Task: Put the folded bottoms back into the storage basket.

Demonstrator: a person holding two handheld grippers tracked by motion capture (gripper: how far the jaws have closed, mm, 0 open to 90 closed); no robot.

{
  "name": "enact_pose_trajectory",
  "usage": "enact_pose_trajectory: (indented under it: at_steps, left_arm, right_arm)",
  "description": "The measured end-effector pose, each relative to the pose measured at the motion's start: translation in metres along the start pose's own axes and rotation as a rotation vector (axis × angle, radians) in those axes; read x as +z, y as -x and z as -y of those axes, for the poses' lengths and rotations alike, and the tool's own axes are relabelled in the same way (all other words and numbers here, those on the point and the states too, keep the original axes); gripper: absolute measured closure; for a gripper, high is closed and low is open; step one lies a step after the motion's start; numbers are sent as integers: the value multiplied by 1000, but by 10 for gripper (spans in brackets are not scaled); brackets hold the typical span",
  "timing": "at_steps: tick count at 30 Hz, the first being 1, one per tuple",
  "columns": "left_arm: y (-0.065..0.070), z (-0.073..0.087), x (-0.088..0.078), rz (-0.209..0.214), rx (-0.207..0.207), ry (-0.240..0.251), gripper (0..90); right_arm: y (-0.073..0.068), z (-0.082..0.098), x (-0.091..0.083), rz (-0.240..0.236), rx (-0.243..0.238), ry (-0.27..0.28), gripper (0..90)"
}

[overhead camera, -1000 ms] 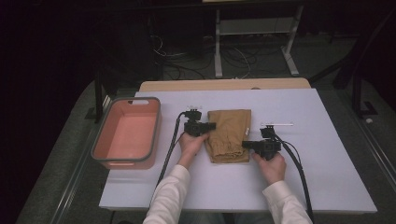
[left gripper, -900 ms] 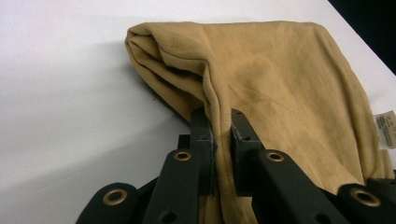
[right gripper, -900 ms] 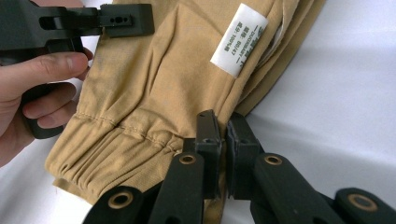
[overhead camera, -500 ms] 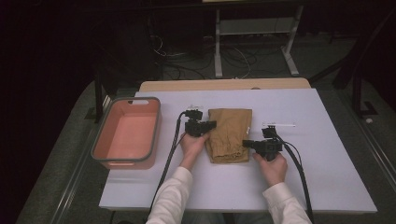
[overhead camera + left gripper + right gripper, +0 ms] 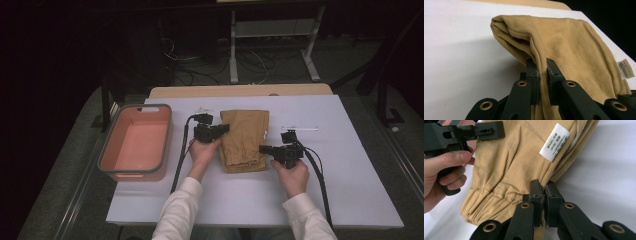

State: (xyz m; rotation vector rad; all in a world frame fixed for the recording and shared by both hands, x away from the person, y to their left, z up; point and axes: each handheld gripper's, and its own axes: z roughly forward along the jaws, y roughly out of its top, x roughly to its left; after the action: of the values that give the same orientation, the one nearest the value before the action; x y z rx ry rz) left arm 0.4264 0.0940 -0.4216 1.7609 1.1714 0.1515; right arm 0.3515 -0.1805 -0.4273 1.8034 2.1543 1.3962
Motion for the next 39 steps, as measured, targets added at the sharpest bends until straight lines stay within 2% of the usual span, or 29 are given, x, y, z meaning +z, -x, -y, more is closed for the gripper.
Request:
enact_pose_trajectory:
  at_steps: [10,18,28,39]
  left_arm:
    - [6,-15,-15,3,23,27,832]
    - [5,-25,-28,0,36,38,832]
    - [4,-39,-48,20,28,74,833]
    - [2,-57,-72,3,49,103,833]
  right_arm:
    - [-11,-11,-7,-4,-28,17,850]
    - [-22,-19,-10,-12,-50,27,850]
    - [-38,-30,-13,-29,-69,40,849]
    - [-56,-44,-11,-42,-109,44,849]
